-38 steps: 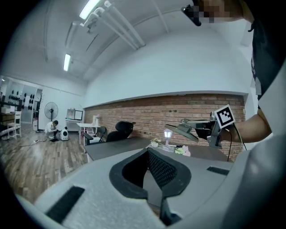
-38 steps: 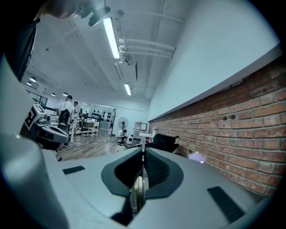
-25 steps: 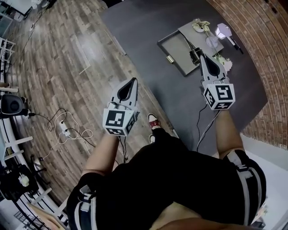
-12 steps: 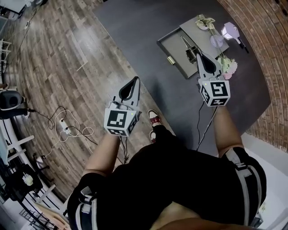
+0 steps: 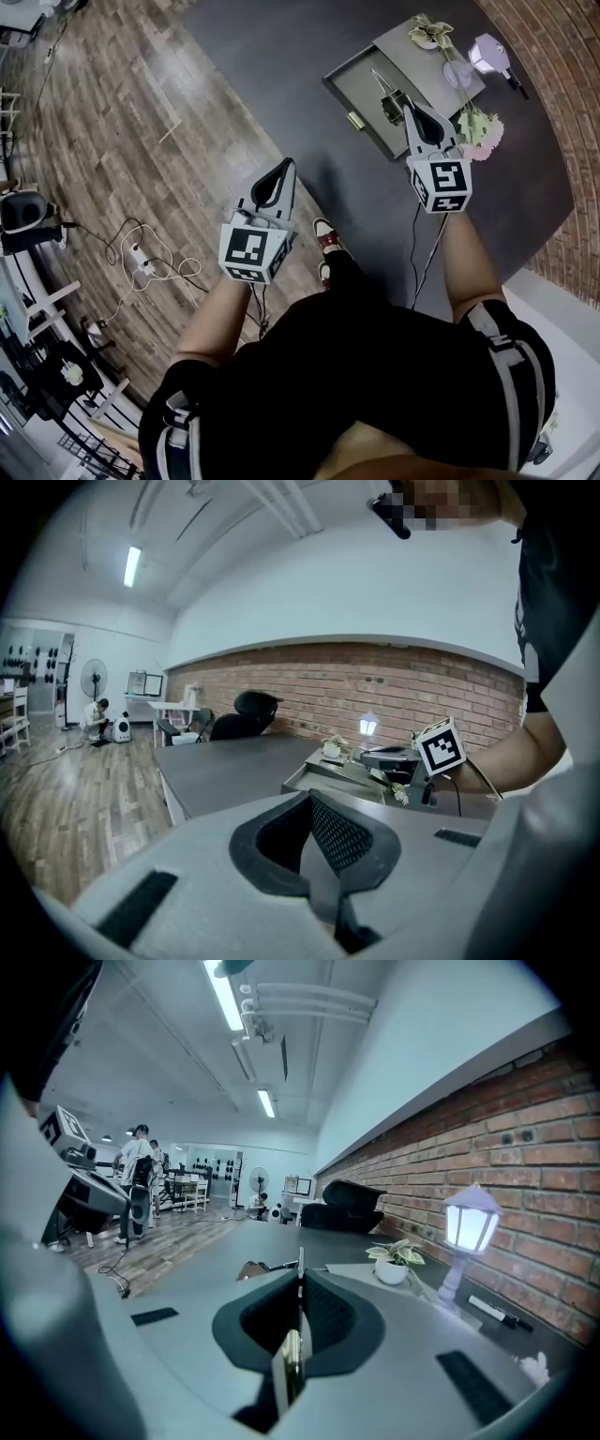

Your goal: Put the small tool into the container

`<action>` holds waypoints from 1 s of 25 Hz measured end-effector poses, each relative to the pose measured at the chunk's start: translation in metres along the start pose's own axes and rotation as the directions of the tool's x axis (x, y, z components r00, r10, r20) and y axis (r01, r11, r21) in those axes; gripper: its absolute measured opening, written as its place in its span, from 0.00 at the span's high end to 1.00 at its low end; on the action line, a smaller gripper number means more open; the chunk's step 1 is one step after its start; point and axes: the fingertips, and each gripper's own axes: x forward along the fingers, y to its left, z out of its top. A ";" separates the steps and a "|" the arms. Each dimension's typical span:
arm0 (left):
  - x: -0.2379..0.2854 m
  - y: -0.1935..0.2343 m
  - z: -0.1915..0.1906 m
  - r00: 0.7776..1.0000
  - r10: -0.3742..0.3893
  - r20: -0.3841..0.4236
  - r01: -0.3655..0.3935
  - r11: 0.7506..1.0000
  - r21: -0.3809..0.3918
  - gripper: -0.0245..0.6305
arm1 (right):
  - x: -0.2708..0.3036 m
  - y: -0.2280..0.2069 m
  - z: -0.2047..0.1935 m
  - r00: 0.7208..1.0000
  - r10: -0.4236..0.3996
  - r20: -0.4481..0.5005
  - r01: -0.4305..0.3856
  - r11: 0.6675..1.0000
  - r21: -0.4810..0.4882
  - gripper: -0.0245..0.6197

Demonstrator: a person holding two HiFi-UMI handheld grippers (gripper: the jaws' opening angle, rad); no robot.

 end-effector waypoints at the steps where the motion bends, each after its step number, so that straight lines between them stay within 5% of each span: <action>1: 0.002 -0.001 -0.001 1.000 -0.008 -0.006 0.008 1.000 0.008 0.95 | 0.002 0.000 -0.003 1.000 0.002 -0.004 -0.002 1.000 0.002 0.96; 10: 0.021 -0.010 -0.015 0.997 -0.050 -0.050 0.051 0.998 0.020 0.95 | 0.017 0.004 -0.017 1.000 0.019 -0.014 -0.019 1.000 -0.024 0.96; 25: 0.013 0.000 -0.029 0.996 0.001 -0.087 0.000 1.000 0.008 0.95 | 0.040 0.024 -0.032 0.998 0.059 -0.026 -0.061 0.996 -0.067 0.96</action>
